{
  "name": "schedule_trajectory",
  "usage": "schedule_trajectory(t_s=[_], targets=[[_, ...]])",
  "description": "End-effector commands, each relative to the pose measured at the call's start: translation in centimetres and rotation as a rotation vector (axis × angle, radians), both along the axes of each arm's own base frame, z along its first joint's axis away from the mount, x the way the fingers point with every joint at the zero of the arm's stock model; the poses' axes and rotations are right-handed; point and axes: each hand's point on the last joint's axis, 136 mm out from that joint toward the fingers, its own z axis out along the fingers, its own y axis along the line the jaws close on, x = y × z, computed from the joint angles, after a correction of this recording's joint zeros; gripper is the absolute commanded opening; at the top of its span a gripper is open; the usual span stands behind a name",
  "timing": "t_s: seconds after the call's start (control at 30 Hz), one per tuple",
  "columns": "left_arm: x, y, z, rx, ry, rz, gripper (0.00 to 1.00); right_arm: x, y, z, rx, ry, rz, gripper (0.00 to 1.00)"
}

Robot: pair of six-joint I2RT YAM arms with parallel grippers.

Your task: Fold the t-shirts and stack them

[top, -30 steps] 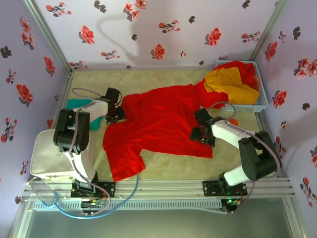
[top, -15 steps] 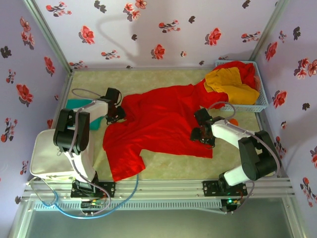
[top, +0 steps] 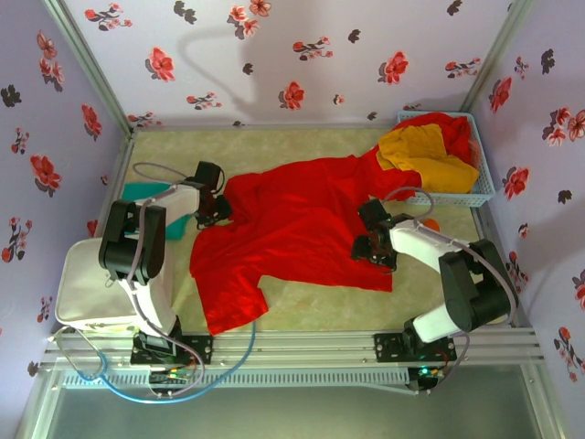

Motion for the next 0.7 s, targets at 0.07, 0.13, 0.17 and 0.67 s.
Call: schedule_trajectory(t_s=[0.07, 0.13, 0.17, 0.67], targets=[[3.7, -1.9, 1.5, -0.03, -0.128, -0.077, 0.32, -1.7, -0.9, -1.3, -0.031, 0.088, 0.001, 0.73], [3.9, -2.2, 1.8, -0.013, -0.134, -0.101, 0.32, -1.7, -0.9, -1.3, -0.031, 0.088, 0.0, 0.73], [3.9, -2.3, 2.1, 0.005, -0.141, -0.115, 0.32, -1.7, -0.9, -1.3, -0.031, 0.088, -0.001, 0.73], [2.4, -1.0, 0.5, 0.144, -0.017, -0.139, 0.28, -1.8, -0.9, -1.3, -0.031, 0.096, 0.003, 0.73]])
